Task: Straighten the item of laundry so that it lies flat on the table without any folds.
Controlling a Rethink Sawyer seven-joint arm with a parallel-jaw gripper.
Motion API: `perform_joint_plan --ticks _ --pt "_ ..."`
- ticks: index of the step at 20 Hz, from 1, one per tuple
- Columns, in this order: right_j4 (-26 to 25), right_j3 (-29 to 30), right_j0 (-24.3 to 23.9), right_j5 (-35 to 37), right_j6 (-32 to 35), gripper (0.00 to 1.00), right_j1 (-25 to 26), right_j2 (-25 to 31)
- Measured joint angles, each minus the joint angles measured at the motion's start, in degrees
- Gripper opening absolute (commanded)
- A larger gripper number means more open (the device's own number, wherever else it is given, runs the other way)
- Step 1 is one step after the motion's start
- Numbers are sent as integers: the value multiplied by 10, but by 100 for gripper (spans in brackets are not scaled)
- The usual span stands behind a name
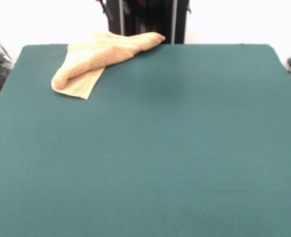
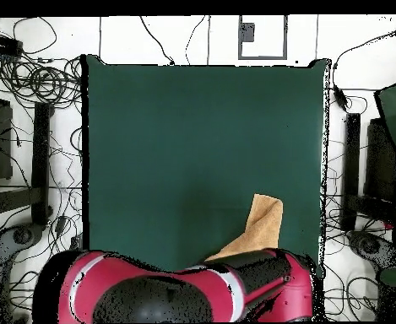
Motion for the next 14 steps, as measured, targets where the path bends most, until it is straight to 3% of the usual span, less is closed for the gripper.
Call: perform_joint_plan --ticks 14 --pt "15 44 -96 35 0 100 3 44"
